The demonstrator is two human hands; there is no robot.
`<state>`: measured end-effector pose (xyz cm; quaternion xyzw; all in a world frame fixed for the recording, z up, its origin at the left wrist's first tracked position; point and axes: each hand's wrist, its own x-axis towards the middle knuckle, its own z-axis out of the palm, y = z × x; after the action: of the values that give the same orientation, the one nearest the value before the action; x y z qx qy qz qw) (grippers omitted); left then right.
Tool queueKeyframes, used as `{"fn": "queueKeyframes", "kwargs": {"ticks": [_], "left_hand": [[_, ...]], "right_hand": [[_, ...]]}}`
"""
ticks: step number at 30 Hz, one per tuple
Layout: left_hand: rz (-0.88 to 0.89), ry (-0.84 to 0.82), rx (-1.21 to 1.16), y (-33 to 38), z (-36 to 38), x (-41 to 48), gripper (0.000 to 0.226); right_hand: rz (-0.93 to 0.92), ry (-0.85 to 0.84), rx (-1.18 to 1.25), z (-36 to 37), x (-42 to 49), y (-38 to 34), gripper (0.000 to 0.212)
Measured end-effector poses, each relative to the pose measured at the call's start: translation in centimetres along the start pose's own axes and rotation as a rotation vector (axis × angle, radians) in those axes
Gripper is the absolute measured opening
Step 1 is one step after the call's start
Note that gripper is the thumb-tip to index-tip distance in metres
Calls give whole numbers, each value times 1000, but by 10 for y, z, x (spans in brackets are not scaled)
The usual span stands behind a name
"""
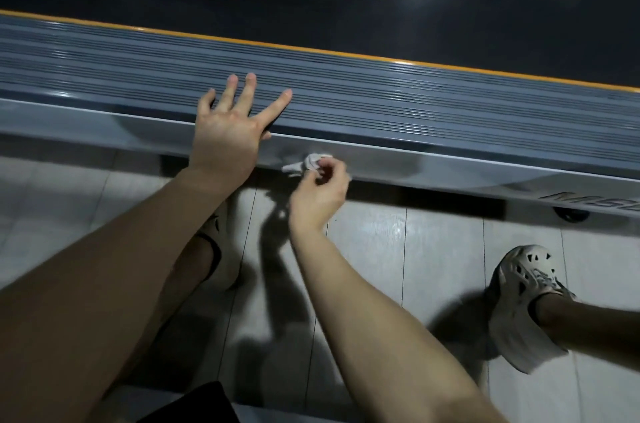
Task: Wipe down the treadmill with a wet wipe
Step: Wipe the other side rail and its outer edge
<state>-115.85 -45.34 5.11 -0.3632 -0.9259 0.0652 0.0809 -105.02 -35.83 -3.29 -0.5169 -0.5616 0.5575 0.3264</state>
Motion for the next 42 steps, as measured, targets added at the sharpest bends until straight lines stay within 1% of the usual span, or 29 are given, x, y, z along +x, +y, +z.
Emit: {"fn": "queueKeyframes", "kwargs": {"ticks": [2, 3, 6, 7, 8, 9, 10, 11, 12, 13, 15, 17, 19, 20, 23, 24, 25, 27, 28, 30, 32, 34, 35, 36, 37, 38, 39, 40, 42], "left_hand": [[-4, -28, -9, -1, -2, 2, 70], [-10, -43, -18, -2, -3, 3, 69], [-13, -51, -22, -1, -3, 3, 69], [-11, -41, -14, 0, -1, 1, 69], [-7, -26, -10, 0, 2, 0, 68], [-6, -10, -10, 1, 4, -1, 68], [-7, 3, -10, 1, 5, -2, 68], [-10, 10, -8, 1, 4, -3, 68], [-12, 11, -8, 1, 3, -3, 68], [-12, 5, -9, 0, 2, -2, 69], [-15, -13, -14, -2, 1, 0, 71], [-19, -26, -26, -3, 0, 2, 71], [-9, -23, -27, -1, -1, 1, 71], [-2, -12, -20, -1, -1, 0, 70], [0, 7, -15, -1, 2, -3, 67], [-3, 7, -20, 1, 2, -3, 66], [-6, 1, -28, 2, 2, -3, 66], [-16, -25, -49, 2, -3, -2, 68], [-19, -42, -56, 2, -6, -1, 69], [-23, -73, -55, 3, -11, 1, 72], [-29, -101, -63, 4, -15, 4, 73], [-27, -98, -71, 5, -17, 4, 72], [-27, -91, -70, 5, -17, 4, 72], [-27, -86, -67, 5, -15, 4, 72], [-25, -83, -63, 5, -14, 3, 71], [-28, -79, -60, 5, -13, 2, 71], [-35, -77, -61, 6, -13, 2, 71], [-43, -82, -64, 7, -13, 3, 72], [-54, -120, -69, 7, -17, 5, 74]], "right_hand": [[274, -47, 71, 23, -1, 11, 32], [377, -27, 88, 23, 11, 17, 36], [476, 210, 153, -13, 73, 35, 26], [564, 235, 290, -33, 92, 40, 18], [665, 187, 368, -49, 104, 39, 14], [733, 78, 425, -55, 107, 39, 15], [798, -36, 419, -50, 103, 42, 22], [856, -96, 397, -34, 95, 46, 31], [926, -151, 466, -16, 82, 51, 34], [989, -194, 523, 6, 66, 53, 30], [1079, -289, 577, 30, 40, 39, 13], [1130, -406, 668, 16, 45, 26, 14], [1122, -407, 652, -20, 76, 26, 18], [1101, -364, 670, -44, 93, 27, 20], [1101, -114, 820, -92, 131, 35, 17], [1092, -111, 858, -89, 128, 35, 18], [1090, -168, 847, -73, 118, 39, 20], [1137, -376, 783, -25, 76, 32, 20], [1168, -430, 769, -1, 53, 23, 18], [1190, -437, 728, 32, 27, 8, 15], [1129, -380, 677, 24, 34, -2, 23], [940, -264, 544, -19, 65, -1, 27], [861, -118, 470, -44, 88, -1, 30], [743, 82, 407, -71, 110, -2, 33], [569, 266, 317, -96, 131, -2, 33], [405, 386, 211, -115, 143, -9, 31], [286, 435, 122, -124, 147, -18, 28], [189, 425, 60, -124, 139, -26, 26], [-1, 233, -7, -104, 100, -31, 25]]}}
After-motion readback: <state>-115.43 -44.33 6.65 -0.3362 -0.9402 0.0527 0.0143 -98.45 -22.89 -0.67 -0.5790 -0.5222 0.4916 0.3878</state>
